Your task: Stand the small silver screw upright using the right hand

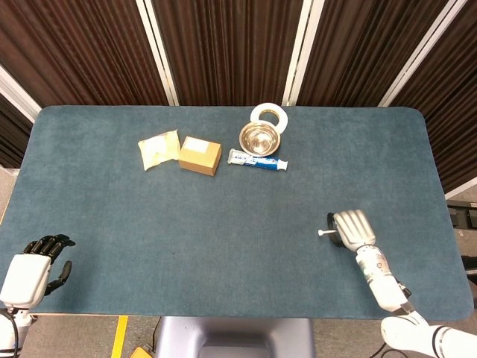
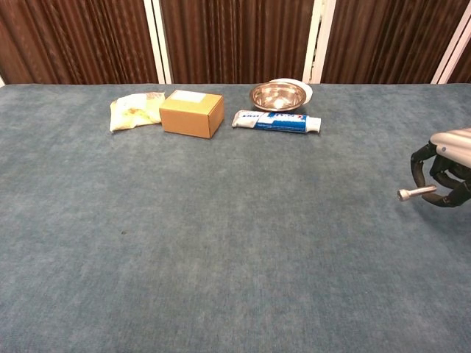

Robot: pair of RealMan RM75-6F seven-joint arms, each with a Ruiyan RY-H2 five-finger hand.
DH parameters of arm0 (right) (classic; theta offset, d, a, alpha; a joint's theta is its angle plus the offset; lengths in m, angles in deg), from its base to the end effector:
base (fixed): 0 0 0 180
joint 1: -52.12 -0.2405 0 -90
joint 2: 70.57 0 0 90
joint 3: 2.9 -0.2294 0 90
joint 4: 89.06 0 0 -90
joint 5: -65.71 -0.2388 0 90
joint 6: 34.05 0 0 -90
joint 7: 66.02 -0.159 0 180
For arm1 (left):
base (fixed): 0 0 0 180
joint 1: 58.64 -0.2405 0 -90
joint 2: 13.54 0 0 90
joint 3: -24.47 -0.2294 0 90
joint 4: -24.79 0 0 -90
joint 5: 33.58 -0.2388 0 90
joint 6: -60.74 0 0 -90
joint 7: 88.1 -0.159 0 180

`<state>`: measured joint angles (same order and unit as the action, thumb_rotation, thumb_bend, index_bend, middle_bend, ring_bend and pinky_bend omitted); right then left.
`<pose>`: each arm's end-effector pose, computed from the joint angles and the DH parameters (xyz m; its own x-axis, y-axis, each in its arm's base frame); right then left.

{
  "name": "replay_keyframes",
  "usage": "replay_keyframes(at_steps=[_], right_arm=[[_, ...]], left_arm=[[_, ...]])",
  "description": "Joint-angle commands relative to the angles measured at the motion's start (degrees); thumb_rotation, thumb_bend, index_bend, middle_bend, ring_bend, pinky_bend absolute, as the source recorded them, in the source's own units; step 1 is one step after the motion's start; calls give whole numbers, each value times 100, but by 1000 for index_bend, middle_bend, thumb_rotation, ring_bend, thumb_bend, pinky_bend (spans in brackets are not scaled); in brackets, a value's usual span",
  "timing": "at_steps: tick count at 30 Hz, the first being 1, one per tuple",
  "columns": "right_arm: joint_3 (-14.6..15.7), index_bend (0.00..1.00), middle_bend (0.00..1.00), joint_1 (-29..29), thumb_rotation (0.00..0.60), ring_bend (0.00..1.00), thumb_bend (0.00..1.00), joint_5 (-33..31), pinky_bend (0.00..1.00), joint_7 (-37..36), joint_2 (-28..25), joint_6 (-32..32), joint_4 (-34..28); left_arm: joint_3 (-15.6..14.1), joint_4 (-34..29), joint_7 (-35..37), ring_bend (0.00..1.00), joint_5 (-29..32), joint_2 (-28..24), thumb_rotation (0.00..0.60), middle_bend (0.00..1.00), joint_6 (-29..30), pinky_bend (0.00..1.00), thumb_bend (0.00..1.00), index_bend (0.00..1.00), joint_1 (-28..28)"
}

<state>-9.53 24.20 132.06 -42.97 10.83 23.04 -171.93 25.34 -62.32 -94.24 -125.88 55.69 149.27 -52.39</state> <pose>-0.2478 -0.3100 -0.0076 0.5739 -0.2897 0.7660 -0.8187 -0.1803 0.5452 -0.2857 0.1948 0.0991 0.4955 -0.0480 0.8673 0.8572 -0.1344 -0.4972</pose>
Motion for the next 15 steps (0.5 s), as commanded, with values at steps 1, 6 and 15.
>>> replay_keyframes(at_steps=[1,6,15], right_arm=[[53,758,954,-60,600,975,467,-88,871,380,-45,63,-72],[96,758,954,-105,600,975,469,-237,871,718,-62,65,-139],[147,758,954,-281,600,975,474,-613,869,1606,-105,107,-336]], left_arm=[[-1,-2,-9,278,-1,1,600,299,-2,379,450,360,1],[-1,-9,-21,278,-5,-1,600,299,1,379,450,361,1],[3,-15,-34,278,7,-4,600,299,-7,379,449,359,2]])
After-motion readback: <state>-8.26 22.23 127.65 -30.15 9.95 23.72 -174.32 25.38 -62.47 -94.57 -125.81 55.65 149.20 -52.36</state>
